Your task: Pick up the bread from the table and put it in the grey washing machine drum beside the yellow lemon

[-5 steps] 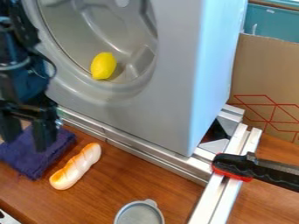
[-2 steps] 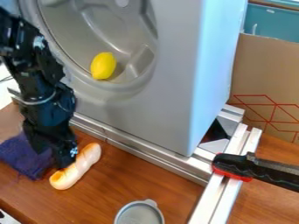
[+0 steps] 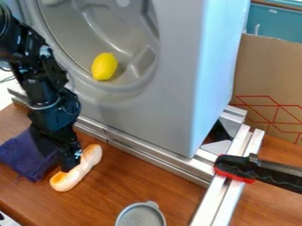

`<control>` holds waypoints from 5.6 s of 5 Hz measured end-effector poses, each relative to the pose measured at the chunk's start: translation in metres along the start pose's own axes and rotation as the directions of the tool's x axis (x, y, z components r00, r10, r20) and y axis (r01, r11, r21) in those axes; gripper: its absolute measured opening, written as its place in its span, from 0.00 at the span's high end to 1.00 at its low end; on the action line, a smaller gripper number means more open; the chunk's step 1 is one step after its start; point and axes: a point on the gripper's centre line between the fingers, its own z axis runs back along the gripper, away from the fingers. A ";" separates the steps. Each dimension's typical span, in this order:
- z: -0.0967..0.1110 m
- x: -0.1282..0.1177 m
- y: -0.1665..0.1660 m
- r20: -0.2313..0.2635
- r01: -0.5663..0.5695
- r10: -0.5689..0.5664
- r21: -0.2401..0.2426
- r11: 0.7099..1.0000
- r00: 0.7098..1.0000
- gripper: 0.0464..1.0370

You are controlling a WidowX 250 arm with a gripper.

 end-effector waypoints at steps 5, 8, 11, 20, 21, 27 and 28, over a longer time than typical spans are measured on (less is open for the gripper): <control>-0.042 0.018 -0.004 0.004 0.000 0.000 -0.005 1.000 1.000 0.04; -0.045 0.018 -0.005 -0.045 0.010 -0.011 -0.016 1.000 0.999 0.34; 0.028 0.031 -0.002 0.040 0.090 -0.093 0.071 0.993 0.995 0.34; 0.090 0.124 0.095 0.208 -0.179 0.137 0.195 0.964 0.968 0.34; 0.086 0.135 0.099 0.208 -0.203 0.165 0.175 0.963 0.964 0.34; 0.092 0.122 0.111 0.277 -0.337 0.285 0.159 0.928 0.918 0.06; 0.101 0.104 0.118 0.293 -0.389 0.341 0.120 0.914 0.893 0.05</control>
